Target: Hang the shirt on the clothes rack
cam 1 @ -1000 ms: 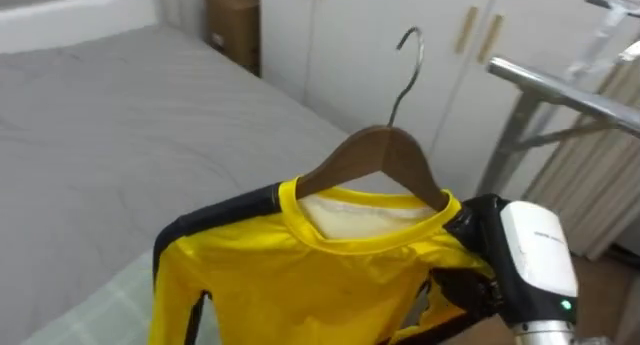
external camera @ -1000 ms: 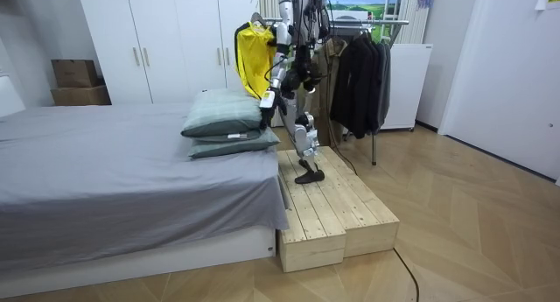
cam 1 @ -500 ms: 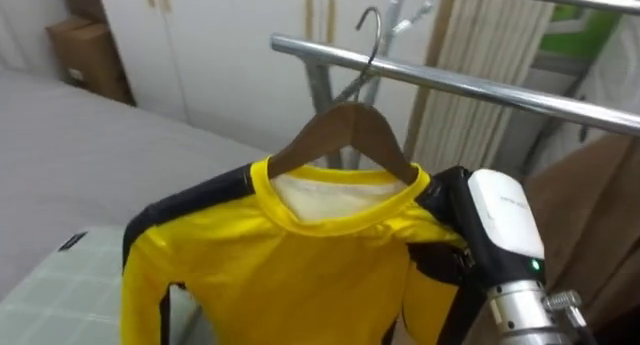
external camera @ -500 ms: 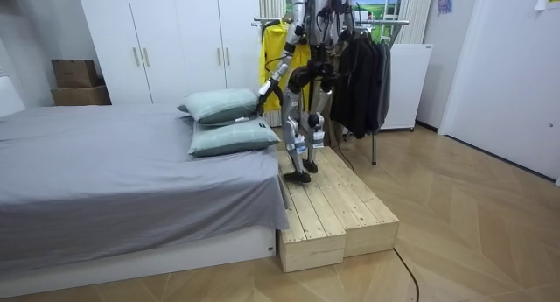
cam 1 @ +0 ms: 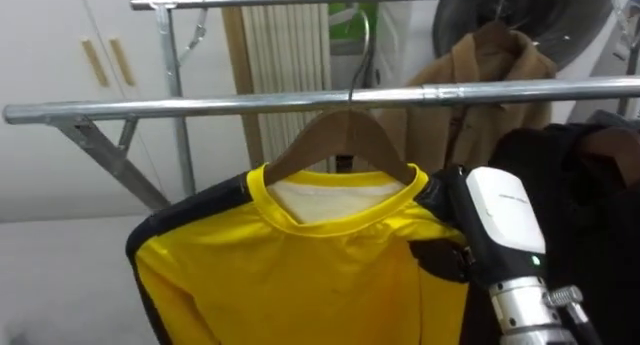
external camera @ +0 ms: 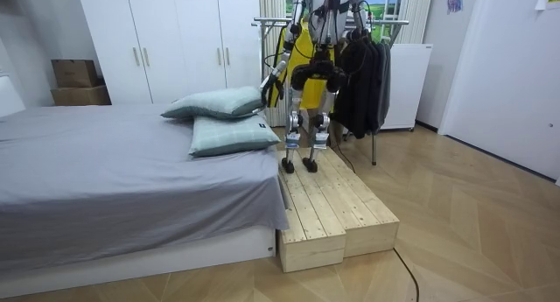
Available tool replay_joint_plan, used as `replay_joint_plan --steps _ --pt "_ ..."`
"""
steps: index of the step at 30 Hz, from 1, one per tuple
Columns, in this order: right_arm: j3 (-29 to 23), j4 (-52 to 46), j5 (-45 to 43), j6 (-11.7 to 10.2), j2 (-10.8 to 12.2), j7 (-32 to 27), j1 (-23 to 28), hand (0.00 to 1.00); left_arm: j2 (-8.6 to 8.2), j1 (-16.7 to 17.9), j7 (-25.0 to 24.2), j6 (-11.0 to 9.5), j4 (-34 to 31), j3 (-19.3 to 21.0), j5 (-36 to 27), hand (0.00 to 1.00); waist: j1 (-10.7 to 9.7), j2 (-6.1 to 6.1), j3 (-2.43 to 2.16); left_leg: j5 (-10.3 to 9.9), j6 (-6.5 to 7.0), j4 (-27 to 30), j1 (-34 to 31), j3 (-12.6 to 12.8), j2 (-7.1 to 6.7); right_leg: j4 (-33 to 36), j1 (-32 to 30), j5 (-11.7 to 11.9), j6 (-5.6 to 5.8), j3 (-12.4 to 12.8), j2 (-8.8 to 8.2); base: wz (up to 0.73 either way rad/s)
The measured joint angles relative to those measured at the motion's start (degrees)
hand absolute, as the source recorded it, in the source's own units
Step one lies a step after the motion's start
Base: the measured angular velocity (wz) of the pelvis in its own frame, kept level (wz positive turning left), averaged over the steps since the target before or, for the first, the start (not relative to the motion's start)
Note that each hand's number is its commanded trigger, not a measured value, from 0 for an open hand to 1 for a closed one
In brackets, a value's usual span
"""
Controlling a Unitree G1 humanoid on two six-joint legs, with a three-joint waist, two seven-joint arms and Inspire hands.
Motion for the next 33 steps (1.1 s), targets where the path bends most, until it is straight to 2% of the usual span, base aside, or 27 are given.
replay_joint_plan --steps 1,2,3,5,7,8,9,10,11,12,13,14,15,17,20,25,29,33 --pt "0.01 -0.01 0.00 0.00 -0.01 -0.02 -0.03 1.00 -0.04 -0.20 -0.01 -0.69 -0.52 -0.41 0.00 0.00 0.11 -0.05 -0.04 0.04 0.08 -0.38 0.02 0.07 -0.61 -0.26 0.09 0.03 0.29 0.47 -0.05 -0.41" --pt "-0.01 0.00 0.11 0.04 -0.11 -0.38 -0.04 1.00 -0.04 -1.34 -0.03 -2.06 -0.45 -1.55 -0.02 0.00 -0.02 0.19 0.11 0.60 0.94 -1.46 0.25 0.15 -1.14 -0.86 0.49 0.18 0.71 0.81 -0.20 -0.32" --pt "0.08 0.01 0.17 0.12 -0.23 -0.51 -0.01 1.00 -0.04 -2.44 -0.03 -2.89 -0.43 -2.54 -0.02 0.00 -0.03 0.68 0.49 1.04 1.59 -2.63 0.67 0.27 -1.75 -0.72 0.61 -0.05 1.12 0.79 -0.22 -0.30" --pt "0.34 0.07 0.21 0.41 -0.08 -0.51 0.40 1.00 0.04 -3.87 -0.01 -3.84 -0.31 -3.21 -0.06 0.00 -0.09 1.07 0.70 1.42 2.12 -3.38 1.06 0.61 -2.13 -0.69 0.86 -0.55 1.90 1.05 -0.03 -0.22" --pt "0.46 0.17 0.24 0.68 0.24 -0.50 0.48 1.00 0.12 -4.47 0.01 -4.66 -0.15 -4.62 -0.92 0.00 0.70 1.32 0.58 2.77 3.17 -4.18 1.99 0.54 -2.71 -0.76 1.18 -0.70 2.13 2.07 0.31 -0.29" --pt "0.46 0.17 0.98 0.70 0.28 -0.47 0.49 1.00 0.14 -4.72 0.00 -5.32 0.12 -4.89 -1.26 0.00 1.44 1.33 0.64 2.86 3.78 -5.07 2.94 0.57 -2.34 -0.96 0.89 -0.97 2.82 1.78 0.34 -0.42" --pt "0.49 0.15 1.33 0.51 0.29 -0.43 0.53 1.00 0.16 -4.86 -0.02 -5.96 1.06 -4.89 -1.28 0.00 2.34 1.88 0.65 2.39 4.42 -5.23 3.71 1.40 -1.33 -1.07 0.80 -1.21 6.55 -1.36 0.09 -0.50" --pt "0.52 -0.01 1.26 0.04 0.35 -0.44 0.59 1.00 0.21 -4.90 -0.06 -6.22 1.69 -4.79 -1.24 0.00 2.85 2.77 0.88 2.23 4.54 -5.06 4.00 2.01 -0.41 0.56 0.02 -2.34 7.31 -4.33 -0.39 -0.95" --pt "1.11 -0.85 1.06 -1.35 0.06 -0.41 -0.13 1.00 0.34 -4.81 -0.12 -6.52 3.02 -4.05 -1.23 0.00 4.69 2.22 0.85 1.68 4.84 -4.06 3.86 1.96 -0.66 6.84 -4.72 -4.93 2.67 -8.73 -5.04 -1.09" --pt "1.48 -1.11 0.88 -2.01 -0.13 -0.32 -0.91 1.00 0.25 -4.37 -0.19 -6.52 3.22 -3.40 -1.25 0.00 5.34 1.91 0.69 0.41 4.53 -3.03 3.61 1.68 -0.83 9.09 -7.37 -5.60 2.69 -8.68 -7.58 -1.35" --pt "1.52 -1.21 0.54 -3.09 0.13 -0.36 -1.73 1.00 0.29 -3.39 -0.83 -6.52 3.43 -1.88 -1.31 0.00 5.69 2.49 0.70 -4.10 2.71 -0.20 3.28 1.86 -0.39 10.76 -9.36 -5.41 2.57 -10.58 -10.61 -0.73" --pt "1.47 -1.16 0.71 -2.27 0.33 -0.25 -1.03 1.00 0.46 -3.01 -1.37 -6.50 4.15 -0.61 -1.78 0.00 4.79 2.82 0.64 -5.38 2.09 1.33 3.34 1.90 0.28 10.25 -7.97 -5.13 1.82 -12.08 -10.57 -0.36" --pt "1.28 -1.27 1.05 -2.41 -0.25 -0.23 -0.63 1.00 0.58 -2.32 -1.85 -6.53 4.31 0.33 -2.18 0.00 4.05 2.80 0.58 -5.28 2.22 0.87 4.07 1.96 0.51 8.61 -6.27 -4.87 1.38 -12.28 -10.08 0.05" --pt "1.09 -2.54 1.15 -2.64 -1.30 -0.20 -0.63 1.00 0.64 -2.24 -2.48 -6.56 4.29 1.01 -2.29 0.00 3.88 2.70 0.54 -5.26 2.24 -0.32 4.94 1.92 1.14 6.04 -4.79 -3.92 0.45 -12.47 -9.12 -0.02" --pt "0.88 -3.00 1.30 -3.50 -1.10 -0.29 -0.51 1.00 1.28 -1.94 -2.55 -6.59 4.28 1.01 -2.27 0.00 4.29 1.07 -0.04 -5.02 2.15 -1.14 5.77 2.04 1.31 3.14 -3.28 -2.79 0.52 -12.78 -8.30 0.00" --pt "0.94 -2.96 1.26 -3.72 -1.09 -0.28 -0.41 1.00 1.32 -0.48 -2.55 -6.56 3.42 0.74 -2.28 0.00 4.80 0.01 -0.39 -5.02 2.17 -1.95 8.06 2.01 1.61 -1.64 1.38 -1.87 0.75 -13.52 -7.88 0.10" --pt "0.95 -2.96 1.63 -4.70 -1.07 -0.29 -0.36 1.00 1.31 0.16 -2.55 -6.56 1.70 0.70 -2.26 0.00 5.65 -0.66 -0.14 -5.01 2.17 -2.58 8.55 1.95 1.50 -2.21 2.00 -1.35 1.06 -13.51 -7.76 0.00" --pt "0.96 -2.96 1.65 -5.73 -1.07 -0.33 -0.28 1.00 1.31 0.24 -2.55 -6.55 0.74 0.69 -2.29 0.00 5.62 -0.72 0.12 -5.01 2.17 -2.80 8.61 1.85 1.41 -2.99 2.40 -1.02 1.22 -13.49 -7.75 0.00"
